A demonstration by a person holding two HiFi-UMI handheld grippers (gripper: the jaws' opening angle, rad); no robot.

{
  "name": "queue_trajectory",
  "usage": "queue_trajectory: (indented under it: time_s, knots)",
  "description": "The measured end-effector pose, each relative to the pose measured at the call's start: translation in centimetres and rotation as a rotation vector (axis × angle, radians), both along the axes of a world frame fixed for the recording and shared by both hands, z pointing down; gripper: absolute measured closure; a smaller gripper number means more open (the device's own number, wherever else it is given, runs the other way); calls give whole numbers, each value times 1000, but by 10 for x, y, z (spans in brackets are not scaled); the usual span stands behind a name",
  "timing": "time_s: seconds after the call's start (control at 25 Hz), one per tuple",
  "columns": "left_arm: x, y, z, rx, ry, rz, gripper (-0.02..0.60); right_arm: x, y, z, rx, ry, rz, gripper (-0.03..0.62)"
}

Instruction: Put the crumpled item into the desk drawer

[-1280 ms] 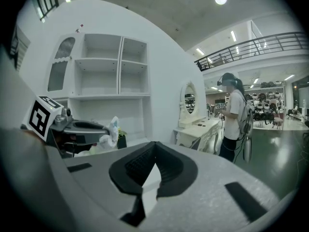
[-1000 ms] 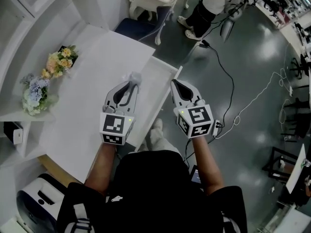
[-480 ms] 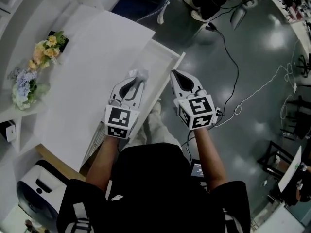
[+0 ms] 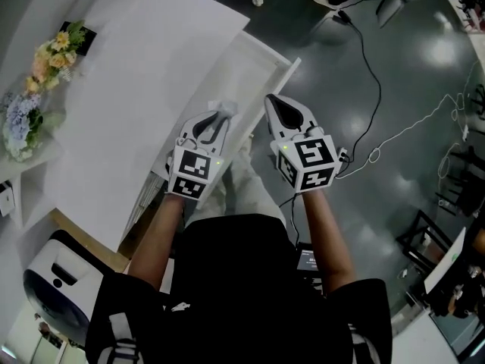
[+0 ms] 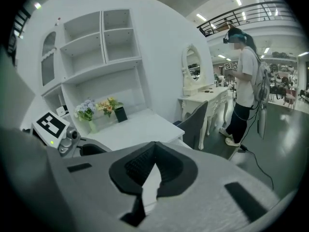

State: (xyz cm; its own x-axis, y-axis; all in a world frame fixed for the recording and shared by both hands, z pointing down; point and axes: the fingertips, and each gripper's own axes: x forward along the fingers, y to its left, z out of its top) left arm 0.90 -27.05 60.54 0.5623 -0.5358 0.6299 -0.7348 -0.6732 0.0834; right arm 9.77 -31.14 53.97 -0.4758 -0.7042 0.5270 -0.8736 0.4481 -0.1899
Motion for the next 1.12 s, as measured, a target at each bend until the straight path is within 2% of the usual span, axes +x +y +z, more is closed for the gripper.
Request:
queue_trajectory:
  time_s: [0.28,0.56,0.76,0.88,1.0,1.12]
  knots:
    - [4,13,65,-86,-80,65,535,2,0,35,-53,12,-6,599]
    - [-3,9,111,-156,-125,82,535,4,-3,60,-89,23,5,599]
    - [-3,9,141,-205,-144,72,535,8,5,79,-125,29,14,599]
    - [0,12,159,-250,-132,71,535,8,12,90,-148,30,13,599]
    - [-2,10,175,-297,-107,33,535,8,17,98,-163,32,8,599]
    - [-6,7,187,-306,-118,6,534,9,20,104,-174,36,10,599]
